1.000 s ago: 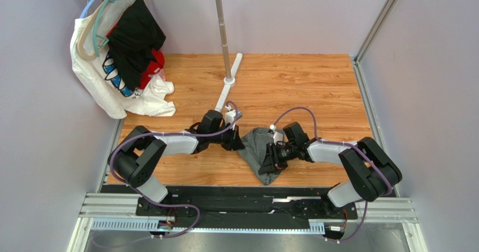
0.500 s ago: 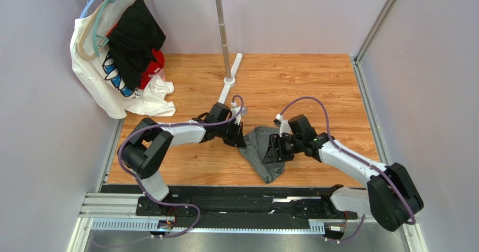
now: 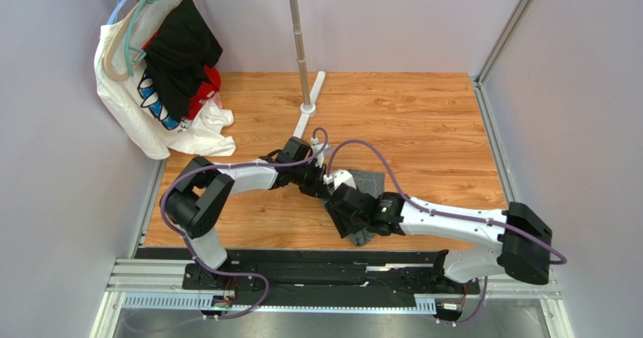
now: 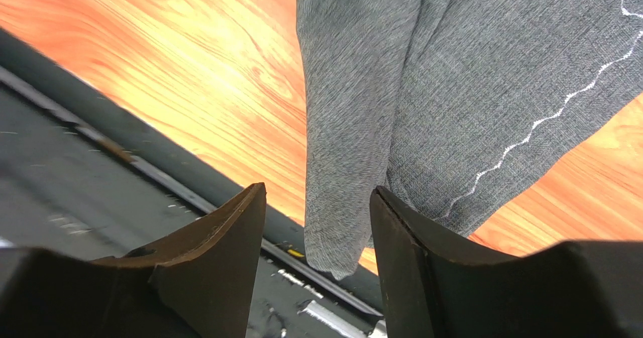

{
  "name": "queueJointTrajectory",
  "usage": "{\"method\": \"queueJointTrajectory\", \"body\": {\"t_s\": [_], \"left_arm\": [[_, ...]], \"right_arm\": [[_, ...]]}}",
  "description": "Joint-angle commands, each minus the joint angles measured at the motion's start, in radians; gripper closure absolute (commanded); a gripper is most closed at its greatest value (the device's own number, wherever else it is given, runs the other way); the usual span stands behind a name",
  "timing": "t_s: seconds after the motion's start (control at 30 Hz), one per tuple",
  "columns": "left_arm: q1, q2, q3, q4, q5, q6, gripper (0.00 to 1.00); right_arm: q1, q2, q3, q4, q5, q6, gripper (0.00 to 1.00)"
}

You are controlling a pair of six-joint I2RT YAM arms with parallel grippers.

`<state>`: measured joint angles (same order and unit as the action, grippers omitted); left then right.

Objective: Fold the napkin, place the utensils inside, and roll it up
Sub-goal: Roll the napkin with the utensil

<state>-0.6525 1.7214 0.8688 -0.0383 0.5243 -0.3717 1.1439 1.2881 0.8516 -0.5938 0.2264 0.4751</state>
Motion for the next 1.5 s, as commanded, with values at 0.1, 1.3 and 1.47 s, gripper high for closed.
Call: {"method": "queueJointTrajectory", "body": {"t_s": [0.1, 1.3, 1.47], "left_arm": [[0.001, 0.021, 0.027, -0.051, 0.003, 0.007, 1.0], [0.031, -0.135, -0.046, -0.006, -0.029, -0.026, 0.26], [0.059, -0.249, -0.145, 0.005, -0.093, -0.032, 0.21]], "right_arm": [[0.166, 0.145, 0.104, -0.023, 0.318, 0.008, 0.44], [0.01, 0.171, -0.121, 0.224, 0.052, -0.058, 0.98], [-0.085, 0.088, -0.178, 0.27, -0.177, -0.087, 1.0]]}}
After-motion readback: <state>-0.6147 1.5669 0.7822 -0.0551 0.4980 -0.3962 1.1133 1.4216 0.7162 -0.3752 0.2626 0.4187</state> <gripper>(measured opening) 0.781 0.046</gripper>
